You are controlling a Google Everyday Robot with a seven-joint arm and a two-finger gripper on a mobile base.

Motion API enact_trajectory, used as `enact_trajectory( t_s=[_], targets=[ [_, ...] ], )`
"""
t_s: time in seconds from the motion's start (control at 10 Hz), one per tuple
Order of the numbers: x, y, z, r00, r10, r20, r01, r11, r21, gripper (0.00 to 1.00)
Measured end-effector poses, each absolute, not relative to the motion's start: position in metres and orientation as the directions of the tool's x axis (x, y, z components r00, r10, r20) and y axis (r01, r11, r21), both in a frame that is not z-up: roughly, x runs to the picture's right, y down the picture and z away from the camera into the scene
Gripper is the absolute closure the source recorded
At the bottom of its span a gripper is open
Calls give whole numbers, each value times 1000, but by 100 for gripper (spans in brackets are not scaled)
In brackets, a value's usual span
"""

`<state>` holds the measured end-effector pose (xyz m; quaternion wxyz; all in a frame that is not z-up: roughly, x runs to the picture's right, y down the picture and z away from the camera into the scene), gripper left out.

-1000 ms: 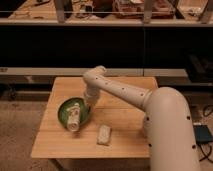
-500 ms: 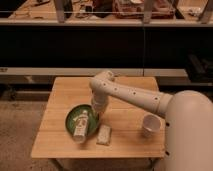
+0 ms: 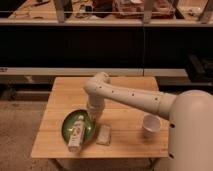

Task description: Drag the ceramic bowl in a circle

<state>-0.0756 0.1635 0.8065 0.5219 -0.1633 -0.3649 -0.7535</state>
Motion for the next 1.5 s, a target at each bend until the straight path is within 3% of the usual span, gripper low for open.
enact_trajectory(
  t_s=[0.4,0.8,1.2,1.5],
  targets=[
    [-159,181,809,-518,-629,580,834,-222,505,100],
    [-227,146,847,-535,-668,518,797,-194,572,100],
    [-200,103,880,-458,-724,515,841,-166,515,100],
    [-131,95,884,-359,-742,566,906,-131,403,100]
  ],
)
